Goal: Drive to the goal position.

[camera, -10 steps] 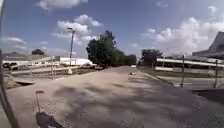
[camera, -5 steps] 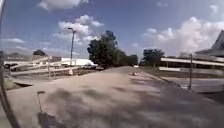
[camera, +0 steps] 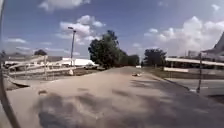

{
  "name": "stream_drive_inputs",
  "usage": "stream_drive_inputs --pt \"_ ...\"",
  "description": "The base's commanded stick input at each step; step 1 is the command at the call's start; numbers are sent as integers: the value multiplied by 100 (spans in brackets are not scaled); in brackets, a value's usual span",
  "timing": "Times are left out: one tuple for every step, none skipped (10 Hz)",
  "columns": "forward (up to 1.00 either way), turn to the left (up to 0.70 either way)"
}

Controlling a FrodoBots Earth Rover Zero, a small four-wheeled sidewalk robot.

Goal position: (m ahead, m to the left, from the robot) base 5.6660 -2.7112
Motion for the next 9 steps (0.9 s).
stream_drive_inputs --pt "70 0" --pt "70 0" --pt "70 0" --pt "70 0" --pt "70 0" --pt "70 0" --pt "70 0" --pt "70 0" --pt "70 0"
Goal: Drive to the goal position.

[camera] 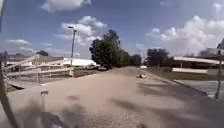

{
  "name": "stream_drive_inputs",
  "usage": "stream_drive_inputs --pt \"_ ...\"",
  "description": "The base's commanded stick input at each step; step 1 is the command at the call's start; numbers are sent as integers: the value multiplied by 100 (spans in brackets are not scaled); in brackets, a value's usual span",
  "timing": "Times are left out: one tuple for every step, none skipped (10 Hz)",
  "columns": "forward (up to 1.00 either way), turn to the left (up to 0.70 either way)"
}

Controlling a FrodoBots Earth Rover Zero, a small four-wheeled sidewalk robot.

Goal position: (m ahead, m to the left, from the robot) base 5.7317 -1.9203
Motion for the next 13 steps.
stream_drive_inputs --pt "70 -18" --pt "70 -35" --pt "70 -35" --pt "70 -35" --pt "70 -35" --pt "70 -31" --pt "70 0" --pt "70 0" --pt "70 0" --pt "70 0" --pt "70 0" --pt "70 0" --pt "70 0"
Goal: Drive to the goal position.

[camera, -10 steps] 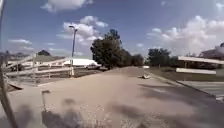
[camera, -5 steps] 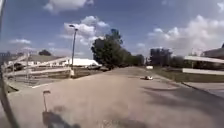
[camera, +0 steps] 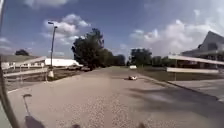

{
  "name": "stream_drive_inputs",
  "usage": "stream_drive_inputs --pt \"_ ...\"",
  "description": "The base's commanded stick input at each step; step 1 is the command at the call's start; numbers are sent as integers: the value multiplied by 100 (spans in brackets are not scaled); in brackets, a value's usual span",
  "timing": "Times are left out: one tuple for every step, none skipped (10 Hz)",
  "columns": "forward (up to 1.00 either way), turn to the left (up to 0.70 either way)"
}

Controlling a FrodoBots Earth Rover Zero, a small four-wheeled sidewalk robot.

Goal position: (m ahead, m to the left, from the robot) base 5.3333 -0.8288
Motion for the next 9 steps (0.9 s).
stream_drive_inputs --pt "70 0" --pt "70 0" --pt "70 0" --pt "70 0" --pt "70 0" --pt "70 0" --pt "70 0" --pt "70 0" --pt "70 0"
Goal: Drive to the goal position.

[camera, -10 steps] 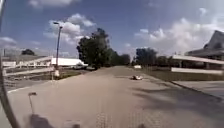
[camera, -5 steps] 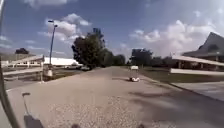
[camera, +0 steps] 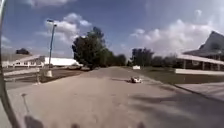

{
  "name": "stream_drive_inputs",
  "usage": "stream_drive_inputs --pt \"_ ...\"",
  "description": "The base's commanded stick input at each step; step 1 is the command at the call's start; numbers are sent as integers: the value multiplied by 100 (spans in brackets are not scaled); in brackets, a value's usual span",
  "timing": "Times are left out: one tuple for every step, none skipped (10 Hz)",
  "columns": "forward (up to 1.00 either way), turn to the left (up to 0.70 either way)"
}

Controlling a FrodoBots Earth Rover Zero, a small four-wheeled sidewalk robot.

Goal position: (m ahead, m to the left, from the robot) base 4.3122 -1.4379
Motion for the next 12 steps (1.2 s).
stream_drive_inputs --pt "70 0" --pt "70 0" --pt "70 0" --pt "70 0" --pt "70 0" --pt "70 0" --pt "70 0" --pt "70 0" --pt "70 0" --pt "70 0" --pt "70 0" --pt "70 0"
